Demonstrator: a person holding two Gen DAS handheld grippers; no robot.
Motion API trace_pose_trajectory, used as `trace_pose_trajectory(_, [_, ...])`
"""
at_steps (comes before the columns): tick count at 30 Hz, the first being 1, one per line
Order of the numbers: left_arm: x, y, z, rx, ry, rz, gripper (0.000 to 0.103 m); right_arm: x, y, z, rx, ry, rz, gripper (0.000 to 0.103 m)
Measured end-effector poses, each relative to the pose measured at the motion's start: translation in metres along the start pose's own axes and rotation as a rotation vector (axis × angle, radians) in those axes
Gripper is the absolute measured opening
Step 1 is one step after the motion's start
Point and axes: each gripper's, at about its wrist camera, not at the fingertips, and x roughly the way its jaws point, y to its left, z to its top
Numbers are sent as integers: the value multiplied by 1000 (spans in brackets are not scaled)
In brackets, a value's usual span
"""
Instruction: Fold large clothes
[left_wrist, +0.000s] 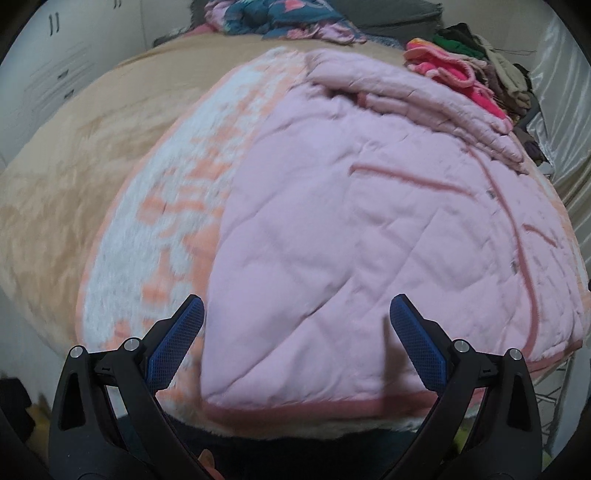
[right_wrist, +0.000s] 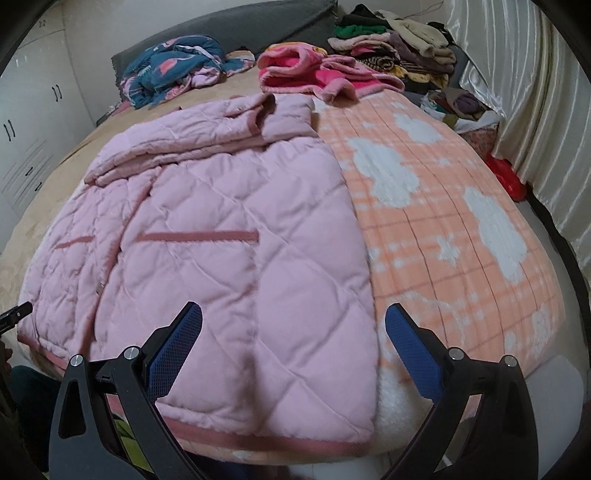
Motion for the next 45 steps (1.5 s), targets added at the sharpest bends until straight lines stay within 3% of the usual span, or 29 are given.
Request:
trace_pose_trajectory(5, [14,19,-18,-52,50,-37,95,0,-9,-10,12,18,-5,99])
trace_pose_trajectory(13, [19,20,-26,-72,56,-59,94,0,-26,-32,23,69,-9,99])
trace_pose_trajectory(18, [16,10,-25,-50,49,-56,86,5,-38,-51,51,123,17,99])
trace_pose_trajectory(25, [17,11,-24,-50,45,-70,82,20,-34,-73,50,210,102,99])
trace_pose_trajectory(30, [16,13,-27,-60,45,-85,82,29,-42,-82,207,236,262,98])
trace_pose_trajectory(33, [15,15,-32,-64,50,-93,82,23,-42,-79,239,208,323,73])
trace_pose_trajectory(36, [13,18,-36,-74,58,-104,82,14,-47,-70,263,160,368,30])
trace_pose_trajectory(37, [12,18,-37,-78,61,-107,82,9,-48,-66,269,137,390,24])
trace_pose_trajectory(42, [8,19,-38,-118,58,-114,77,-19,-39,-41,205,5,442,15])
trace_pose_trajectory(45, [-1,18,-37,-121,39,-119,45,-31,-33,-27,175,-52,447,14])
